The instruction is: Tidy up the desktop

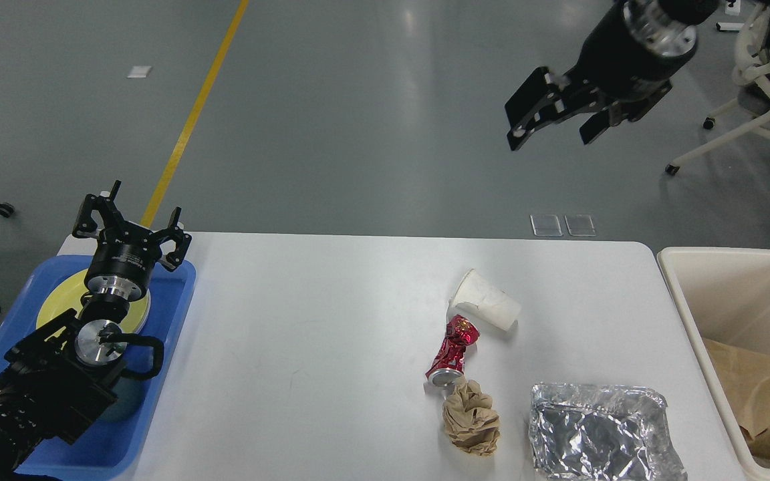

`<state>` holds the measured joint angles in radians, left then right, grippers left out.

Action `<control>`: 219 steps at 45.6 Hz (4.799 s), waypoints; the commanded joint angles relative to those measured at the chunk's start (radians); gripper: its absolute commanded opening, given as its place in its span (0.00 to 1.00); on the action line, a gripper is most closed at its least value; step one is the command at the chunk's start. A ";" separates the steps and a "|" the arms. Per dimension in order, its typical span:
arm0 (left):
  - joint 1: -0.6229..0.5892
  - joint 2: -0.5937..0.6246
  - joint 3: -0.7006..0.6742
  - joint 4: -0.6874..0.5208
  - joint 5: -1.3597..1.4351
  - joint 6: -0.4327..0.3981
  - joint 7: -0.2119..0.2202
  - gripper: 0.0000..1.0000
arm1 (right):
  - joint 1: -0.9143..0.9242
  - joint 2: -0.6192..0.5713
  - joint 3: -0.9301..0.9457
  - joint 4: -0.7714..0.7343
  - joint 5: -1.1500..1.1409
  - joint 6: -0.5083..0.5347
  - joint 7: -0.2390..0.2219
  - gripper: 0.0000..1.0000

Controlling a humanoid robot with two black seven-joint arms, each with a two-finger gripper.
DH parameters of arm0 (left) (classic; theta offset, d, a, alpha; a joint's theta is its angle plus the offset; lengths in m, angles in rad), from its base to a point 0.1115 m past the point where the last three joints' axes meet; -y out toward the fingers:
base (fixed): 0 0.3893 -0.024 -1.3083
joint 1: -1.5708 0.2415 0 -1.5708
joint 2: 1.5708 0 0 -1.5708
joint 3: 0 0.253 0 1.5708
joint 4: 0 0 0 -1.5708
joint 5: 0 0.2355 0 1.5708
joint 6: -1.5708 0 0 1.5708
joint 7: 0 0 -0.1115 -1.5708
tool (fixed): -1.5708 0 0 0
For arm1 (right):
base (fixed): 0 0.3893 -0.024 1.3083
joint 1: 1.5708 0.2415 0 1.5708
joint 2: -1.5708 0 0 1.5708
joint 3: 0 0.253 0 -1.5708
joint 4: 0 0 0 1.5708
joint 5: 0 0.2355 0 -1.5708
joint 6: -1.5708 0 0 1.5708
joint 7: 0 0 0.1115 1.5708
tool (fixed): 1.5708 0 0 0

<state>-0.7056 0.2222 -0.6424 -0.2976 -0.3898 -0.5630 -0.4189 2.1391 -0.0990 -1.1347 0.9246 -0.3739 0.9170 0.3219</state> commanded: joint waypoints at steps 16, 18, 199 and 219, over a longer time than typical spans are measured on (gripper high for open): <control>0.000 0.000 0.000 0.000 0.000 0.000 0.000 0.97 | -0.352 0.162 0.001 -0.023 0.020 -0.463 -0.001 1.00; 0.000 0.000 0.000 0.000 0.000 0.000 0.000 0.97 | -0.381 0.162 0.000 -0.024 0.023 -0.484 -0.003 1.00; 0.000 0.000 0.000 0.000 0.000 0.000 0.000 0.97 | -0.957 0.229 0.007 -0.204 0.713 -0.754 -0.021 0.00; 0.000 0.000 0.000 0.000 0.000 0.000 0.000 0.97 | -0.590 0.139 -0.017 -0.018 0.707 -0.385 -0.021 0.00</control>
<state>-0.7056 0.2223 -0.6427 -0.2976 -0.3896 -0.5630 -0.4188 1.4196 0.0887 -1.1372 0.8484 0.3398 0.3633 0.3007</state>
